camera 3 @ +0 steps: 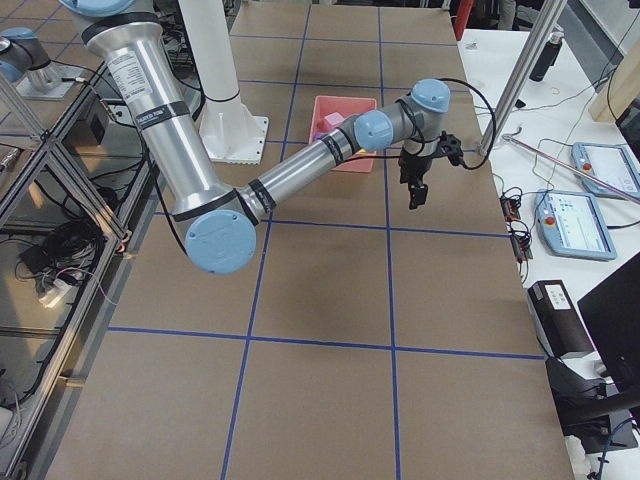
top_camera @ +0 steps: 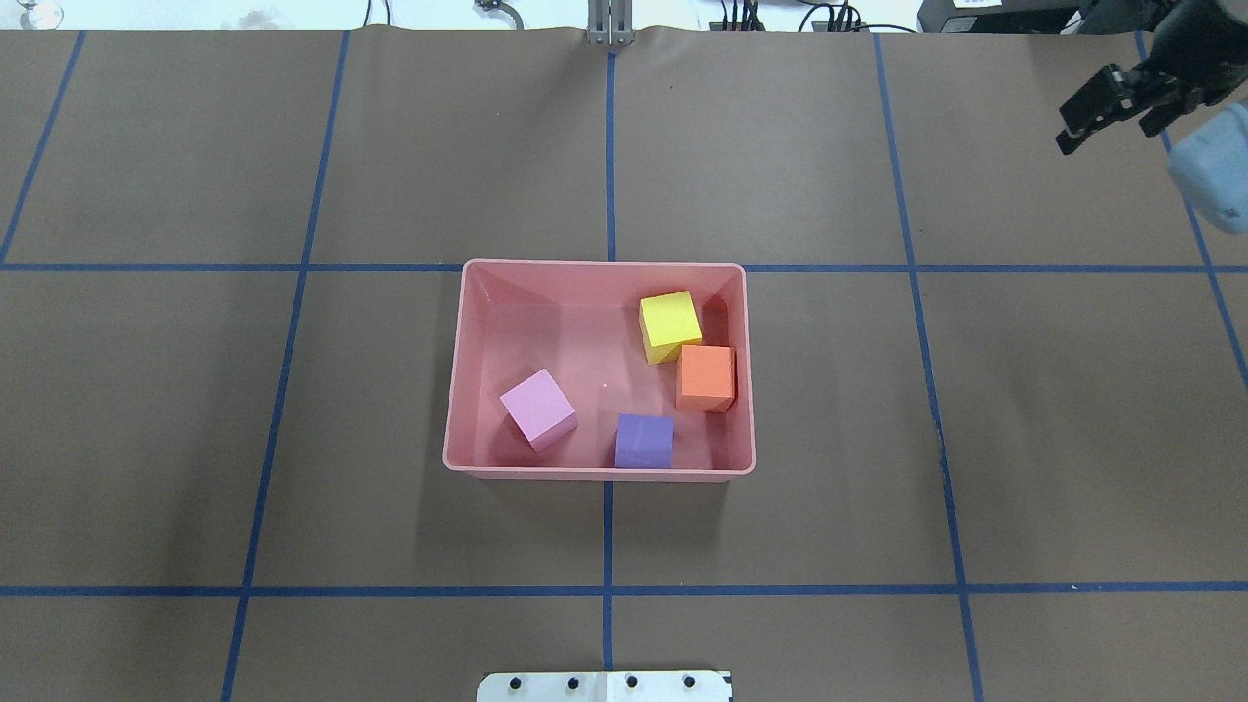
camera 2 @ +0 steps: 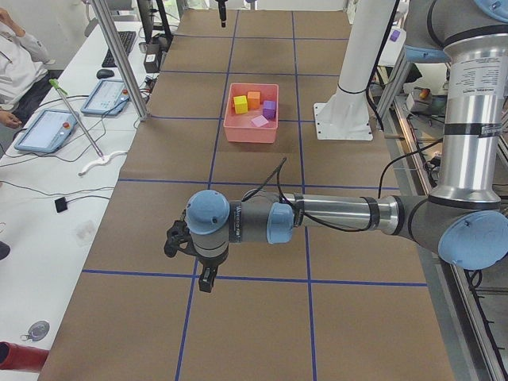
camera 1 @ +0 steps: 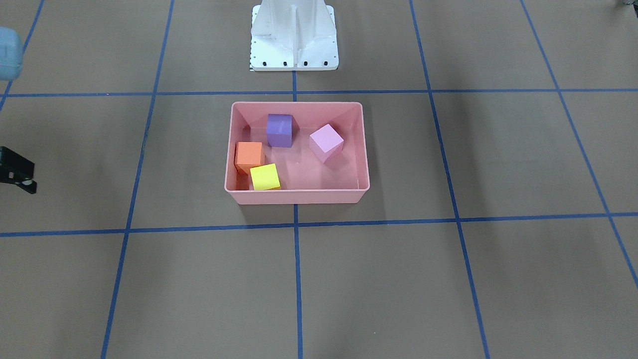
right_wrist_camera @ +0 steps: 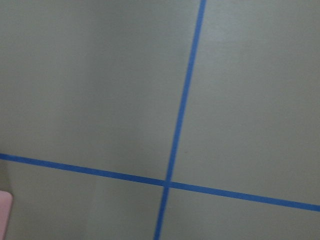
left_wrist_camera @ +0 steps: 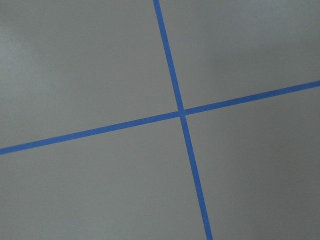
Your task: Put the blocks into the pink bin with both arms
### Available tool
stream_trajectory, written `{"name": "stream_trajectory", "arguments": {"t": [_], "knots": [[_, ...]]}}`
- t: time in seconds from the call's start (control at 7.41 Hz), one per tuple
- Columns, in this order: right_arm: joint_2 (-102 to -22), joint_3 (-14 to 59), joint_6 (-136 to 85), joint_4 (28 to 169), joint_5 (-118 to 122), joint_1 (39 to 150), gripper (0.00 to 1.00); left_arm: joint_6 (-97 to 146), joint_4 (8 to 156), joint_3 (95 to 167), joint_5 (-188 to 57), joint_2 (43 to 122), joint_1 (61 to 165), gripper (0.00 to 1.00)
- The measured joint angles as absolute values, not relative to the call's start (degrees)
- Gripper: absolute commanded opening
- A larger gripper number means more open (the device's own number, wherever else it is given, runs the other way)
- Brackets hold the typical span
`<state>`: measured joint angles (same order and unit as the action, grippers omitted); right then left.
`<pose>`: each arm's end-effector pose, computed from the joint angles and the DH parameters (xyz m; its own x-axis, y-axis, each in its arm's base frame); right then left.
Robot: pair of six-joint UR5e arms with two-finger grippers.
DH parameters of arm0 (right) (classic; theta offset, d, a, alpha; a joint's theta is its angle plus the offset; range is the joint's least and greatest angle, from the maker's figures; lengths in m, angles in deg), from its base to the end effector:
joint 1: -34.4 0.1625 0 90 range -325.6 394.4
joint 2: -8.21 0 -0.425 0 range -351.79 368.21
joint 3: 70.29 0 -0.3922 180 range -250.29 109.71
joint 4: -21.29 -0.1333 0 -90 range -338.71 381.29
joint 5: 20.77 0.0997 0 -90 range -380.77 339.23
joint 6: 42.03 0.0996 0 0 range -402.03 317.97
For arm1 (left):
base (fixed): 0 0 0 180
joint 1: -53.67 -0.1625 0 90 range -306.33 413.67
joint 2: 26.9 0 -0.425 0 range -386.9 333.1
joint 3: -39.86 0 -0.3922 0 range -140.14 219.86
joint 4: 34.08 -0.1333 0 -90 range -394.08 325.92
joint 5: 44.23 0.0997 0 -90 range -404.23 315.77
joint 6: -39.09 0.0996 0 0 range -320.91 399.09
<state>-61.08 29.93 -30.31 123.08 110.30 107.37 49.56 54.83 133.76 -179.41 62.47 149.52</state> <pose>-0.1125 -0.5989 0.3967 0.7003 -0.2344 0.6743 0.1373 0.9712 0.1950 -0.1122 -0.4803 0.6315 0.7107 0.1364 -0.6901 -0.0278 0.9857 0.1662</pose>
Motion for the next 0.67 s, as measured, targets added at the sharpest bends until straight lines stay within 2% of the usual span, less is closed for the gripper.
{"name": "stream_trajectory", "arguments": {"t": [0.67], "knots": [[-77.7,30.02,-48.48,122.79,110.52,121.09,1.0,48.97,55.95,137.4,-178.9,60.63,149.43,1.0]]}}
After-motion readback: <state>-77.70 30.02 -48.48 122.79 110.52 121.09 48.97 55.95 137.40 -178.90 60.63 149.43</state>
